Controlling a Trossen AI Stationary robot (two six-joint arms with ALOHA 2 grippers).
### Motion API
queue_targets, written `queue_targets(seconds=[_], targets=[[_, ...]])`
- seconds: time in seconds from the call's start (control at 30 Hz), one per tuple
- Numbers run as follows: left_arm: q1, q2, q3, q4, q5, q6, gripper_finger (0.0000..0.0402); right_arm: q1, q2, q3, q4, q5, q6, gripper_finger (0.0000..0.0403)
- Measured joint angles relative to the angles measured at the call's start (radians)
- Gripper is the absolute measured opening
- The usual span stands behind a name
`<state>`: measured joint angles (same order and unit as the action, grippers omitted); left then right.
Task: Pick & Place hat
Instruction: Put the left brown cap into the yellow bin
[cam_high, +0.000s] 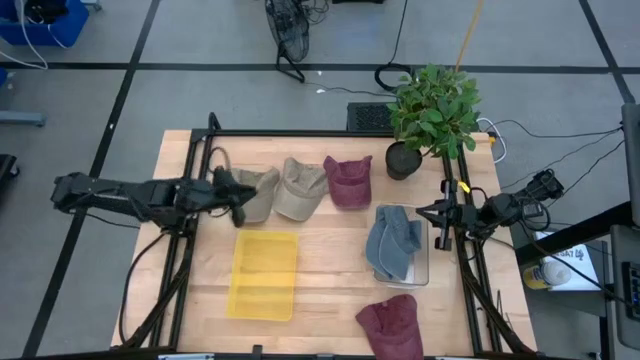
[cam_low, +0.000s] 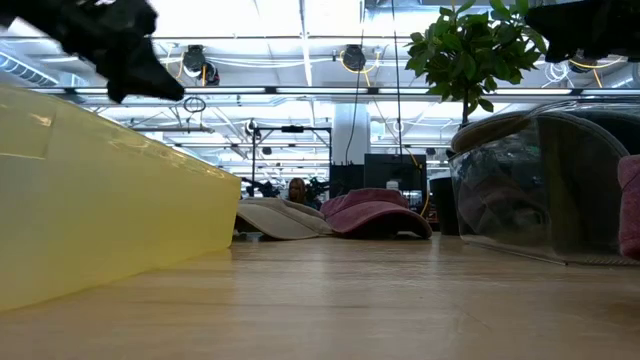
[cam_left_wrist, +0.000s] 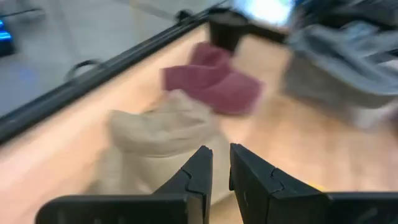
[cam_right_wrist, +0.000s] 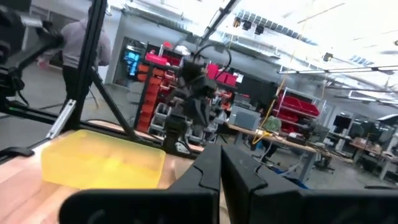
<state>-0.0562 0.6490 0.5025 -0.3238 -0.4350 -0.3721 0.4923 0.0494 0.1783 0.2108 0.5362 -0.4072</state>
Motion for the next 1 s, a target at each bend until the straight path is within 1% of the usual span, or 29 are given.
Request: queue_targets(seconds=[0.1, 0.2, 0.27, 0.33, 0.4, 0.47, 0.57, 0.67, 0.73, 0.83, 0.9, 1.0], targets=[[0.036, 0.134, 0.154, -0.103, -0.019, 0.023, 0.0061, 0.0, 0.0, 0.0, -0.015, 0.064, 0.005, 0.0], [0.069, 0.261, 0.3, -0.271, -0.019, 0.084, 0.0061, 0.0, 0.001, 0.0, -0.039, 0.118, 0.042, 0.0], [0.099, 0.336, 0.385, -0.372, -0.035, 0.129, 0.0065, 0.0, 0.001, 0.0, -0.039, 0.12, 0.069, 0.0], [0.13, 0.401, 0.452, -0.462, -0.044, 0.135, 0.0079, 0.0, 0.001, 0.0, -0.035, 0.117, 0.088, 0.0], [0.166, 0.464, 0.5, -0.547, -0.038, 0.141, 0.0103, 0.0, 0.001, 0.0, -0.03, 0.117, 0.102, 0.0], [0.198, 0.515, 0.523, -0.618, -0.014, 0.155, 0.0135, 0.0, 0.003, 0.0, -0.027, 0.117, 0.12, 0.0], [0.257, 0.573, 0.529, -0.69, 0.075, 0.223, 0.0192, 0.0, 0.013, 0.0, -0.028, 0.117, 0.146, 0.0], [0.316, 0.612, 0.523, -0.723, 0.157, 0.286, 0.0246, 0.0, 0.025, 0.0, -0.028, 0.117, 0.153, 0.0], [0.35, 0.63, 0.523, -0.736, 0.21, 0.311, 0.0274, 0.0, 0.034, 0.0, -0.028, 0.117, 0.153, 0.0], [0.391, 0.645, 0.523, -0.732, 0.277, 0.345, 0.0301, 0.0, 0.048, 0.0, -0.028, 0.117, 0.153, 0.0], [0.413, 0.66, 0.523, -0.733, 0.282, 0.364, 0.0309, 0.0, 0.058, 0.0, -0.028, 0.117, 0.153, 0.0], [0.448, 0.678, 0.522, -0.728, 0.294, 0.371, 0.0311, 0.0, 0.075, 0.0, -0.032, 0.117, 0.153, 0.0]])
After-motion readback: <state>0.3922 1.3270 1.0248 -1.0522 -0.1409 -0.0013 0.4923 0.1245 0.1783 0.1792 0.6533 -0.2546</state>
